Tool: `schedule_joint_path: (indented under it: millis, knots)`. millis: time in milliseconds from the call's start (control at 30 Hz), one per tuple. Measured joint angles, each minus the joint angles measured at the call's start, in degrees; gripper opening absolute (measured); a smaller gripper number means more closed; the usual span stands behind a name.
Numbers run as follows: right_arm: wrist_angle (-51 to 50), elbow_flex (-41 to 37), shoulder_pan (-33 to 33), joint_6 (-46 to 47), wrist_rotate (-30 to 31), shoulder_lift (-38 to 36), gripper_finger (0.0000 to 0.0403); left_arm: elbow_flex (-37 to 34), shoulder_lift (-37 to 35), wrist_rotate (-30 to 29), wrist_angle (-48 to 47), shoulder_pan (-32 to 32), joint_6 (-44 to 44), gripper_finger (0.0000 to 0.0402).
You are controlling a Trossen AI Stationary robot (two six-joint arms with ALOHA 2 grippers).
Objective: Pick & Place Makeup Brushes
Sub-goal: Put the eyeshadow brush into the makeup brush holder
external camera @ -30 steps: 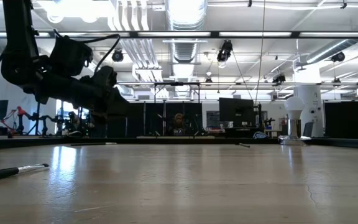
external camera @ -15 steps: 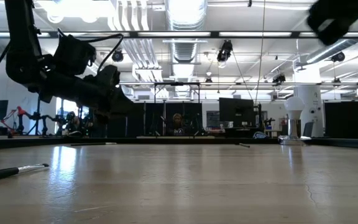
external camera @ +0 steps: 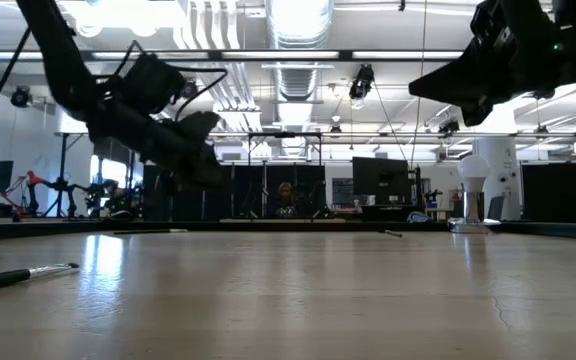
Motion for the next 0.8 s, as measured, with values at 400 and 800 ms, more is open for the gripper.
schedule_joint_path:
  millis: [400, 800]
  knots:
    - [2.39, 1.82, 0.15, -2.12, -0.14, 5.66, 0.0008, 14.80, -9.73, -6.89, -49.53, -5.47, 2.29, 0.0000]
    - [2.52, 3.90, 0.25, -2.18, -0.18, 12.62, 0.0008, 21.82, -4.15, 2.21, -56.41, 25.27, 16.13, 0.0002]
